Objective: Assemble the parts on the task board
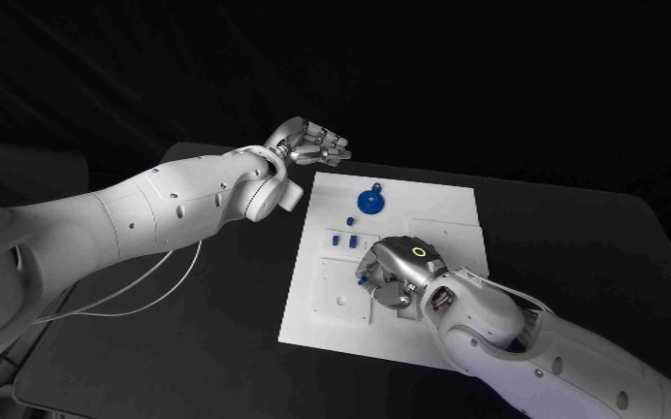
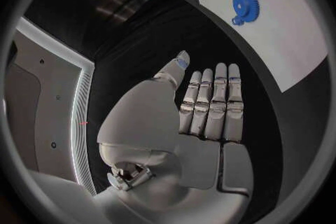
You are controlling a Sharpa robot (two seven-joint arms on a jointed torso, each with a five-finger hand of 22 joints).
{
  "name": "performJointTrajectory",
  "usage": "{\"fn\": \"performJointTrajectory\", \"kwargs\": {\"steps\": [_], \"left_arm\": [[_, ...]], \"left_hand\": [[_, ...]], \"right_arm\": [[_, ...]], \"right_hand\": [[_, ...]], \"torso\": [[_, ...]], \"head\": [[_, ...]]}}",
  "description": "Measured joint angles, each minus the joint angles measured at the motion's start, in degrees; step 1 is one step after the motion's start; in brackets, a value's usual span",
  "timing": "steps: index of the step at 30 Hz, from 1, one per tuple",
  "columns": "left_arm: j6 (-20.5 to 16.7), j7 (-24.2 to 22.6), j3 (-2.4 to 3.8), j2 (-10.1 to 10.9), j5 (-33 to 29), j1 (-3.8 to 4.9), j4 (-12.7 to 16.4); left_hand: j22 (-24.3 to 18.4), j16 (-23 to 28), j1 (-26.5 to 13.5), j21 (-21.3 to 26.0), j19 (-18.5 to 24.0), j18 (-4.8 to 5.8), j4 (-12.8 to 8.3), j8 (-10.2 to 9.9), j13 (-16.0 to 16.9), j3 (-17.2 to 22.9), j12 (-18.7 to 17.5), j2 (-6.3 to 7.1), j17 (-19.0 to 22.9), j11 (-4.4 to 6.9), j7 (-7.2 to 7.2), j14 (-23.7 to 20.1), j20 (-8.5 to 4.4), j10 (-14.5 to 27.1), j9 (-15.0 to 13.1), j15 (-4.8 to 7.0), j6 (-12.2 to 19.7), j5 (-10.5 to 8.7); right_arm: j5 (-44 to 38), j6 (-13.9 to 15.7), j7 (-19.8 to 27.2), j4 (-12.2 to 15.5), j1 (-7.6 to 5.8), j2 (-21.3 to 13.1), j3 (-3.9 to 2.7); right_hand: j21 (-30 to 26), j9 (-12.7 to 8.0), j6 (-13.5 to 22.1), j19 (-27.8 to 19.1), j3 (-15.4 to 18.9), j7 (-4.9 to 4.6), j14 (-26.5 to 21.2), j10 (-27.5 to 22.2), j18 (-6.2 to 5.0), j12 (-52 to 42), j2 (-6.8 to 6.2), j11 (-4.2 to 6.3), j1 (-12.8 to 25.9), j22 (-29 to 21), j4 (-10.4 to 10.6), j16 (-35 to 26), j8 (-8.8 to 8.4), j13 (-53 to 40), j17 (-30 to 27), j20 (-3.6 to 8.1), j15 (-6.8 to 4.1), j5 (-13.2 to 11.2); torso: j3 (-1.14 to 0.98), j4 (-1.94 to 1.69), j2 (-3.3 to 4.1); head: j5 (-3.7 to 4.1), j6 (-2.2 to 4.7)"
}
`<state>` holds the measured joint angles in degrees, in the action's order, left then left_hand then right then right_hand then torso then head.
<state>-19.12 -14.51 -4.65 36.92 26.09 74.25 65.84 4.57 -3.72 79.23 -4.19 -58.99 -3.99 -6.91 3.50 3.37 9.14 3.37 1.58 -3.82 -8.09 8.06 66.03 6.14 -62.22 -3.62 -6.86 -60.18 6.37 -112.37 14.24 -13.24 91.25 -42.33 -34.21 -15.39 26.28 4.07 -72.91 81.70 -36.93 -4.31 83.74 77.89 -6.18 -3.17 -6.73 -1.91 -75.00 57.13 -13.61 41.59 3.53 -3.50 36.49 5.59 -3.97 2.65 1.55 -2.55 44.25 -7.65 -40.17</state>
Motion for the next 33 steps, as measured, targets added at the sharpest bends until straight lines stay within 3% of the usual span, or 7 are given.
{"fn": "performJointTrajectory", "kwargs": {"steps": [24, 33], "left_arm": [[0.01, 0.04, 0.0, 0.14, 0.87, 0.0, 0.01], [0.03, 0.06, -0.01, 0.05, 0.95, 0.0, -0.02]], "left_hand": [[0.01, 0.0, 0.0, 0.0, 0.0, 0.0, 0.0, 0.0, 0.0, 0.0, 0.0, 0.0, 0.0, -0.2, 0.0, 0.0, 0.0, 0.2, 0.0, 0.0, 0.0, 0.0], [0.02, 0.0, 0.0, 0.0, 0.0, 0.0, 0.0, 0.0, 0.0, 0.0, 0.0, 0.0, 0.0, -0.2, 0.0, 0.0, 0.0, 0.2, 0.0, 0.0, 0.0, 0.0]], "right_arm": [[-0.46, -0.06, -0.16, -0.09, 0.02, 0.21, 0.04], [-1.53, -1.27, -0.94, -0.16, -0.19, 0.71, 0.52]], "right_hand": [[-1.01, 0.01, 0.12, 0.41, 0.01, -0.06, 0.02, 0.12, 0.0, -0.12, -0.15, 0.31, 0.6, 1.2, 0.0, 0.01, -0.1, -0.08, 0.0, 0.04, 0.02, -0.04], [-1.5, 0.02, 0.13, 0.42, 0.08, -0.06, 0.09, 0.11, -0.01, -0.12, -0.21, 0.32, 0.65, 1.77, -0.07, 0.22, -0.24, -0.08, -0.07, 0.03, 0.08, -0.05]], "torso": [[0.0, 0.03, -0.01], [0.05, 0.0, -0.04]], "head": [[-0.11, -0.33], [-0.09, -0.54]]}}
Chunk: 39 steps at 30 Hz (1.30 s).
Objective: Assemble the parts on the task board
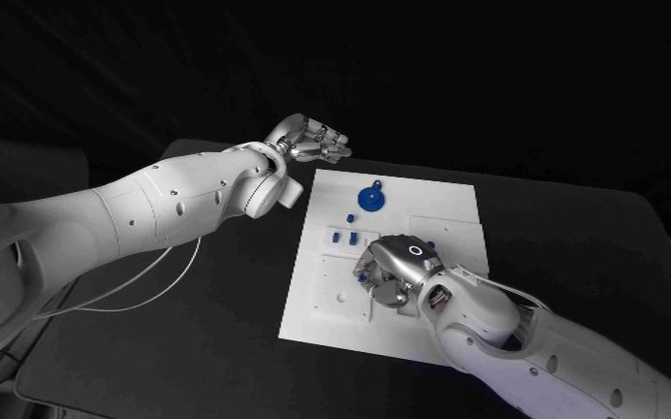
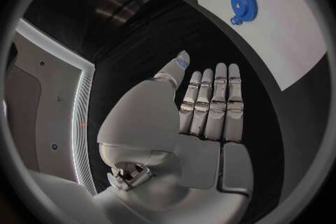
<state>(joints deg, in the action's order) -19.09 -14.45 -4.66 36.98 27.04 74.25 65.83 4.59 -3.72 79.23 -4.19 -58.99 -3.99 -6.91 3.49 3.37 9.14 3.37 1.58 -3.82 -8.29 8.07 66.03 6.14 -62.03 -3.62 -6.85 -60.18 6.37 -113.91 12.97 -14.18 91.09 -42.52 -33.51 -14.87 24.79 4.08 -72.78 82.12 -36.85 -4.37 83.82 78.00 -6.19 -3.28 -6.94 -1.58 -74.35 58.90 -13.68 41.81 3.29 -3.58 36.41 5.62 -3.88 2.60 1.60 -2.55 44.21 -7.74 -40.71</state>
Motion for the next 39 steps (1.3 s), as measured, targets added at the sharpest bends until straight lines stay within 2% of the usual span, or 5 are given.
{"fn": "performJointTrajectory", "kwargs": {"steps": [12, 18, 27, 34, 39], "left_arm": [[0.01, 0.01, 0.0, -0.09, 0.01, 0.0, 0.0], [0.02, 0.01, 0.0, -0.1, 0.01, 0.0, 0.01], [0.02, 0.08, 0.01, 0.04, 0.01, 0.01, 0.03], [0.02, 0.11, 0.01, 0.26, -0.05, 0.01, 0.03], [0.02, 0.14, 0.01, 0.45, -0.08, 0.0, 0.01]], "left_hand": [[0.0, 0.0, 0.0, 0.0, 0.0, 0.0, 0.0, 0.0, 0.0, 0.0, 0.0, 0.0, 0.0, 0.0, 0.0, 0.0, 0.0, 0.0, 0.0, 0.0, 0.0, 0.0], [-0.01, 0.0, 0.0, 0.0, 0.0, 0.0, 0.0, 0.0, 0.0, 0.0, 0.0, 0.0, 0.0, 0.09, 0.0, 0.0, 0.0, 0.09, 0.0, 0.0, 0.0, 0.0], [-0.06, 0.0, 0.0, 0.0, 0.0, 0.0, 0.0, 0.0, 0.0, 0.0, 0.0, 0.0, 0.0, 0.21, 0.0, 0.0, 0.0, 0.21, 0.0, 0.0, 0.0, 0.0], [-0.05, 0.0, 0.0, 0.0, 0.0, 0.0, 0.0, 0.0, 0.0, 0.0, 0.0, 0.0, 0.0, 0.21, 0.0, 0.0, 0.0, 0.21, 0.0, 0.0, 0.0, 0.0], [-0.05, 0.0, 0.0, 0.0, 0.0, 0.0, 0.0, 0.0, 0.0, 0.0, 0.0, 0.0, 0.0, 0.21, 0.0, 0.0, 0.0, 0.21, 0.0, 0.0, 0.0, 0.0]], "right_arm": [[-1.28, -0.74, -1.19, -0.1, -0.22, 0.62, 0.55], [-1.08, -0.51, -1.19, -0.35, -0.21, 0.59, 0.91], [0.25, 0.74, -0.32, -0.04, 0.01, -0.04, 1.25], [1.19, 1.87, -0.2, 1.56, 0.21, -1.89, 1.37], [2.05, 2.79, -0.18, 3.75, 0.27, -3.95, -0.3]], "right_hand": [[-0.86, -0.07, -0.09, 0.09, -0.22, 0.12, 0.02, 0.14, 0.0, 0.0, 0.35, -0.13, 0.02, 0.66, -0.13, 0.0, 0.19, 0.0, -0.16, -0.09, 0.01, 0.0], [-1.94, -0.33, 5.65, 0.53, 0.17, -1.71, -0.3, -6.71, -1.39, -0.56, -1.29, -1.71, 2.57, 0.6, 0.96, 0.02, 0.57, -0.11, -0.61, -1.17, 0.96, 2.5], [-5.99, -0.41, 10.65, 1.91, 14.22, -0.59, -0.43, -16.32, -3.15, 0.01, -4.14, -4.02, -0.29, -2.34, 2.91, 0.01, 0.47, 0.37, -2.65, -3.19, 2.48, 3.15], [-7.32, -0.44, 11.9, 1.71, 16.69, -0.01, -0.63, -17.4, -3.51, 0.01, -4.6, -4.35, -1.74, -3.24, 4.53, 0.01, 0.47, 0.13, -3.6, -3.39, 2.68, 3.4], [-7.32, -0.46, 11.9, 1.71, 16.68, -0.01, -0.63, -17.27, -3.52, 0.01, -4.6, -4.22, -1.74, -3.26, 4.51, 0.0, 0.47, 0.13, -3.63, -3.39, 2.68, 3.62]], "torso": [[0.0, -0.02, 0.01], [-0.04, 0.0, 0.01], [-0.09, 0.06, 0.03], [-0.11, 0.07, 0.04], [-0.11, 0.14, 0.03]], "head": [[-0.15, -0.21], [-0.19, -0.28], [-0.07, -0.15], [0.34, -0.02], [0.75, 0.25]]}}
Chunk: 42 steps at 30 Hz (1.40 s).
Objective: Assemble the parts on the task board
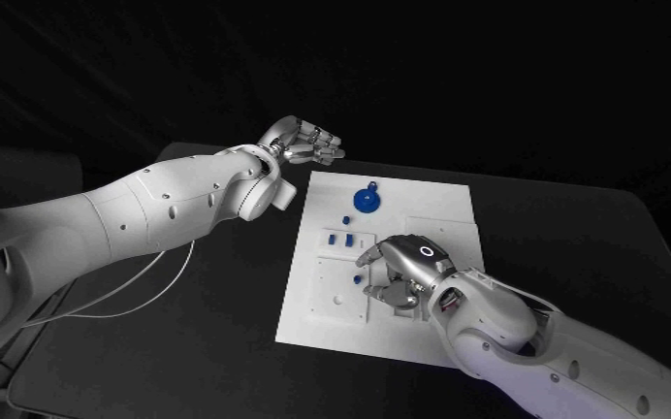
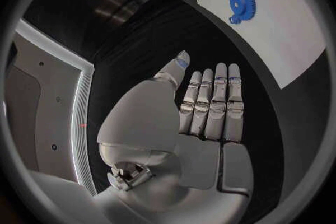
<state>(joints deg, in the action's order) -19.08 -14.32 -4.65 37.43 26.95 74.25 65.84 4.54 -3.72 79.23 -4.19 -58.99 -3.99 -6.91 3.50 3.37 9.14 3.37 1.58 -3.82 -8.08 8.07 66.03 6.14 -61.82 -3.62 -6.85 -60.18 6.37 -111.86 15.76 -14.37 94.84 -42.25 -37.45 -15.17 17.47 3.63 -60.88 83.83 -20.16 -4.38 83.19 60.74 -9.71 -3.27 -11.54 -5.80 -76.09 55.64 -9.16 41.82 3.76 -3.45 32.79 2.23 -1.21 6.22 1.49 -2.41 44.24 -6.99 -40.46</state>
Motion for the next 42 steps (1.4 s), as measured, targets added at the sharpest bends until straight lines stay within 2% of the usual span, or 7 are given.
{"fn": "performJointTrajectory", "kwargs": {"steps": [4, 10, 15, 20, 26, 34, 42], "left_arm": [[0.0, 0.01, 0.0, 0.2, -0.02, 0.0, 0.0], [0.0, 0.01, 0.0, 0.6, -0.06, 0.0, 0.04], [0.01, 0.01, 0.0, 0.76, -0.1, 0.0, 0.04], [0.01, 0.01, -0.01, 0.63, -0.15, 0.0, 0.02], [0.03, -0.02, -0.01, 0.16, -0.3, -0.04, 0.01], [0.03, -0.03, -0.01, -0.28, -0.52, -0.07, -0.11], [0.03, -0.04, -0.01, -0.4, -0.79, -0.08, -0.17]], "left_hand": [[0.0, 0.0, 0.0, 0.0, 0.0, 0.0, 0.0, 0.0, 0.0, 0.0, 0.0, 0.0, 0.0, 0.0, 0.0, 0.0, 0.0, 0.0, 0.0, 0.0, 0.0, 0.0], [-0.01, 0.0, 0.0, 0.0, 0.0, 0.0, 0.0, 0.0, 0.0, 0.0, 0.0, 0.0, 0.0, 0.0, 0.0, 0.0, 0.0, 0.0, 0.0, 0.0, 0.0, 0.0], [-0.03, 0.0, 0.0, 0.0, 0.0, 0.0, 0.0, 0.0, 0.0, 0.0, 0.0, 0.0, 0.0, 0.0, 0.0, 0.0, 0.0, 0.0, 0.0, 0.0, 0.0, 0.0], [-0.02, 0.0, 0.0, 0.0, 0.0, 0.0, 0.0, 0.0, 0.0, 0.0, 0.0, 0.0, 0.0, 0.0, 0.0, 0.0, 0.0, 0.0, 0.0, 0.0, 0.0, 0.0], [-0.02, 0.0, 0.0, 0.0, 0.0, 0.0, 0.0, 0.0, 0.0, 0.0, 0.0, 0.0, 0.0, 0.0, 0.0, 0.0, 0.0, 0.0, 0.0, 0.0, 0.0, 0.0], [-0.02, 0.0, 0.0, 0.0, 0.0, 0.0, 0.0, 0.0, 0.0, 0.0, 0.0, 0.0, 0.0, 0.0, 0.0, 0.0, 0.0, 0.0, 0.0, 0.0, 0.0, 0.0], [-0.01, 0.0, 0.0, 0.0, 0.0, 0.0, 0.0, 0.0, 0.0, 0.0, 0.0, 0.0, 0.0, 0.0, 0.0, 0.0, 0.0, 0.0, 0.0, 0.0, 0.0, 0.0]], "right_arm": [[1.0, 0.37, 0.1, 1.23, -0.04, -1.3, -2.76], [3.81, -0.23, 0.33, 1.7, -0.08, -3.98, -7.67], [5.56, -1.84, 0.34, 1.19, -0.17, -6.53, -10.45], [6.52, -4.78, -0.05, 0.19, -0.15, -7.82, -11.25], [6.8, -7.89, -0.52, -0.42, -0.14, -7.9, -11.49], [6.59, -10.48, -1.03, -1.1, -0.14, -7.8, -11.46], [5.5, -11.61, -1.56, -1.66, -0.14, -7.36, -11.26]], "right_hand": [[0.0, 0.0, -0.67, 0.0, -1.36, -0.66, 0.0, 1.86, 0.01, 0.0, 0.18, 0.51, 0.18, 0.3, 0.28, 0.56, 0.0, 0.0, 0.09, 0.0, 0.0, 0.22], [1.01, 0.0, -1.92, 0.22, -10.1, -1.87, 0.08, 6.06, 0.01, 0.0, 0.35, 1.33, 2.27, 2.24, -1.21, 1.79, 0.0, 0.05, 0.95, 0.47, -0.53, 1.11], [1.36, 0.01, -1.93, 0.16, -10.48, -1.88, 0.08, 6.63, 0.16, 0.0, -0.36, 1.48, 2.97, 3.45, -1.71, 1.83, 0.0, 0.04, 1.08, 0.69, -0.53, 1.24], [-0.1, 0.01, -0.94, 0.12, -2.18, -0.92, 0.08, 3.42, 0.42, 0.0, 0.8, 0.77, 2.24, 2.49, -0.18, 1.37, 0.0, 0.04, 0.43, 0.73, -0.53, 1.33], [-0.84, 0.01, -0.53, 0.18, 2.0, -0.51, 0.08, 2.43, 0.44, 0.0, 0.83, 0.59, 0.97, 1.79, 0.71, 1.33, 0.0, 0.04, 0.12, 0.39, -0.53, 1.33], [-0.84, 0.01, -0.53, 0.17, 0.86, -0.51, 0.08, 3.34, 0.47, 0.0, 1.28, 1.01, 0.52, 1.8, 0.2, 1.33, 0.0, 0.04, 0.12, 0.39, -0.53, 0.17], [-0.42, 0.01, -1.82, 0.18, -9.71, -1.11, 0.08, 6.08, 0.51, 0.0, 0.98, 1.39, 1.92, 3.09, -1.59, 1.33, 0.0, 0.04, 0.57, 0.39, -0.53, -2.89]], "torso": [[-0.01, 0.0, -0.02], [-0.03, -0.01, -0.02], [0.03, 0.04, -0.05], [0.04, 0.05, -0.1], [-0.01, 0.04, -0.08], [0.04, -0.05, -0.07], [0.07, -0.1, -0.05]], "head": [[0.29, 0.32], [0.72, 0.6], [0.94, 0.69], [1.02, 0.73], [1.03, 0.92], [1.08, 0.94], [1.02, 0.75]]}}
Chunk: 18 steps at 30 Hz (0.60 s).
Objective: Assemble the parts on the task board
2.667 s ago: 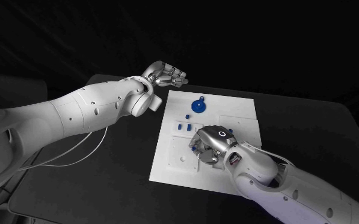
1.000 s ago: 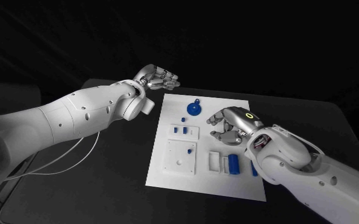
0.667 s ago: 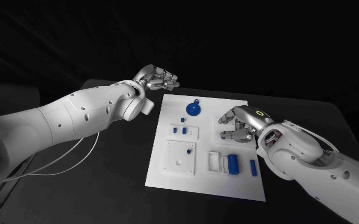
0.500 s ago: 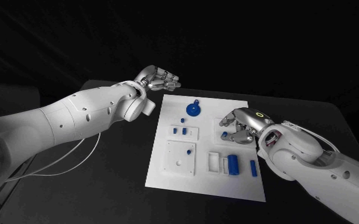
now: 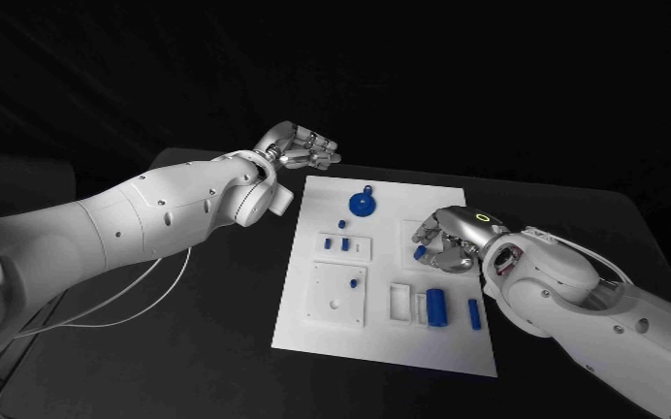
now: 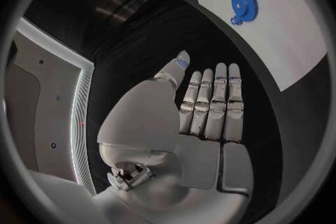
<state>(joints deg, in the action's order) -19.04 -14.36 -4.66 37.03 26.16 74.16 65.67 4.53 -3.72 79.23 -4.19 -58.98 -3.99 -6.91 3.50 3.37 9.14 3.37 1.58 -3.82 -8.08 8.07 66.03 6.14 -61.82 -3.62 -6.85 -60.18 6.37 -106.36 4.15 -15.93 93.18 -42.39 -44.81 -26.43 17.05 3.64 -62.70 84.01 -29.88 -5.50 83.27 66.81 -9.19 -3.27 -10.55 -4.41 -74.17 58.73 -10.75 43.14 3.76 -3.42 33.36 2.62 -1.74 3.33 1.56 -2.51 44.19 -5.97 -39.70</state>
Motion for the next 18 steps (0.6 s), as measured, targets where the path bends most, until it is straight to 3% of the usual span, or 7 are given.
{"fn": "performJointTrajectory", "kwargs": {"steps": [7, 14, 18], "left_arm": [[0.0, 0.0, 0.0, 0.07, -0.09, 0.0, -0.03], [0.02, 0.0, 0.0, 0.07, -0.15, 0.0, -0.04], [0.11, 0.0, 0.0, 0.07, -0.25, 0.0, -0.06]], "left_hand": [[0.0, 0.0, 0.0, 0.0, 0.0, 0.0, 0.0, 0.0, 0.0, 0.0, 0.0, 0.0, 0.0, 0.0, 0.0, 0.0, 0.0, 0.0, 0.0, 0.0, 0.0, 0.0], [0.0, 0.0, 0.0, 0.0, 0.0, 0.0, 0.0, 0.0, 0.0, 0.0, 0.0, 0.0, 0.0, 0.0, 0.0, 0.0, 0.0, 0.0, 0.0, 0.0, 0.0, 0.0], [0.0, 0.0, 0.0, 0.0, 0.0, 0.0, 0.0, 0.0, 0.0, 0.0, 0.0, 0.0, 0.0, -0.21, 0.0, -0.22, 0.0, 0.2, 0.0, -0.22, 0.0, 0.0]], "right_arm": [[-0.88, -0.45, -0.36, -0.2, 0.0, 0.28, 0.09], [-1.4, -0.5, -0.44, -0.29, -0.03, 0.7, 0.14], [-1.56, -0.48, -0.47, -0.5, -0.05, 0.83, 0.17]], "right_hand": [[0.79, 0.0, -2.93, 0.03, -4.44, -0.49, -0.26, 5.04, 0.45, 0.0, 0.62, 1.26, 0.6, 1.36, -0.09, 0.29, 0.0, 0.0, 0.54, 0.89, -0.73, -0.23], [1.11, 0.0, -4.5, 0.12, -4.42, -0.06, -0.26, 7.01, 0.95, 0.05, 1.05, 2.05, 1.04, 2.5, -0.05, 0.51, 0.0, -0.04, 0.93, 1.39, -1.14, -0.23], [1.11, 0.0, -4.61, -0.08, -2.54, 0.05, -0.07, 7.13, 1.23, 0.06, 1.59, 2.17, 1.58, 2.5, 0.77, 0.51, 0.0, -0.07, 0.99, 1.59, -1.34, -0.22]], "torso": [[0.0, 0.02, -0.01], [-0.01, 0.03, -0.01], [-0.02, 0.04, -0.01]], "head": [[-0.05, -0.07], [-0.1, -0.18], [-0.11, -0.25]]}}
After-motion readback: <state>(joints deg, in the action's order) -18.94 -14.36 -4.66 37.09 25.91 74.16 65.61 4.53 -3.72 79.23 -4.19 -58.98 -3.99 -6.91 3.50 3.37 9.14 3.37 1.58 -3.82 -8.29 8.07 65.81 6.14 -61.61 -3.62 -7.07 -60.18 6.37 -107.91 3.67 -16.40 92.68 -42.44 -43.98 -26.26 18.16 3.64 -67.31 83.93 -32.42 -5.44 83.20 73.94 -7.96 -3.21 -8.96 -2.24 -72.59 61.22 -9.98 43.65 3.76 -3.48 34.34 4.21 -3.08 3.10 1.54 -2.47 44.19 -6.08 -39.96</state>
